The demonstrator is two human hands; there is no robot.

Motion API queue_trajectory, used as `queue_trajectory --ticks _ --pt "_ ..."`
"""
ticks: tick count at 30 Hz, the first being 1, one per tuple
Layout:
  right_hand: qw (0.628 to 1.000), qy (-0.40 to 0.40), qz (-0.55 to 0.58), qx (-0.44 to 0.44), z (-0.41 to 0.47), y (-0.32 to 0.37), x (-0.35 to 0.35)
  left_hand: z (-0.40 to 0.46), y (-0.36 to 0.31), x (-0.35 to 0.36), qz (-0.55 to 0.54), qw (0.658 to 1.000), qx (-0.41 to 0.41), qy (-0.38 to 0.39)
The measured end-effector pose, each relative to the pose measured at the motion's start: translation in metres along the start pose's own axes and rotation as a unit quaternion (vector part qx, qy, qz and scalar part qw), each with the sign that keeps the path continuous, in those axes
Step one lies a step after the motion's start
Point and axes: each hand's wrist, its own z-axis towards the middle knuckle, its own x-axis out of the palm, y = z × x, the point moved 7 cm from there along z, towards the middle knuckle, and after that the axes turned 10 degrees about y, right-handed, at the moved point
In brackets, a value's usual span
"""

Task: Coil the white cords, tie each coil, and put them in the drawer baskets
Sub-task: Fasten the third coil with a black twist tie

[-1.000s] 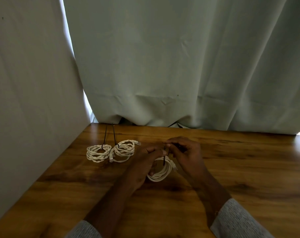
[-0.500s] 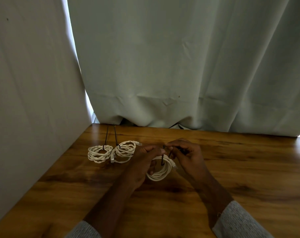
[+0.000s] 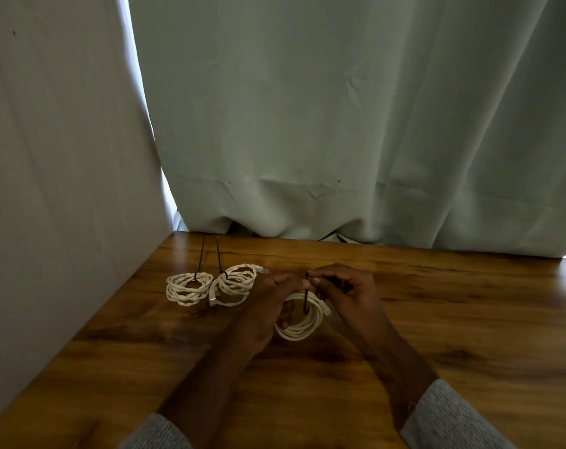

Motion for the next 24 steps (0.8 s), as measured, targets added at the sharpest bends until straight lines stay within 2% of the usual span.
queue_trajectory --ticks 7,17,24 --pt "1.000 0.005 -0.001 0.012 0.000 0.000 0.002 -0.001 0.000 0.001 0.001 1.000 -0.009 0.015" --pt "0.998 0.056 -0.033 0.004 -0.002 0.009 0.014 0.001 0.002 -0.001 0.000 1.000 -0.015 0.018" --pt "0.997 0.055 -0.011 0.054 -0.002 -0.005 0.011 0.004 0.004 -0.005 0.001 1.000 -0.018 0.004"
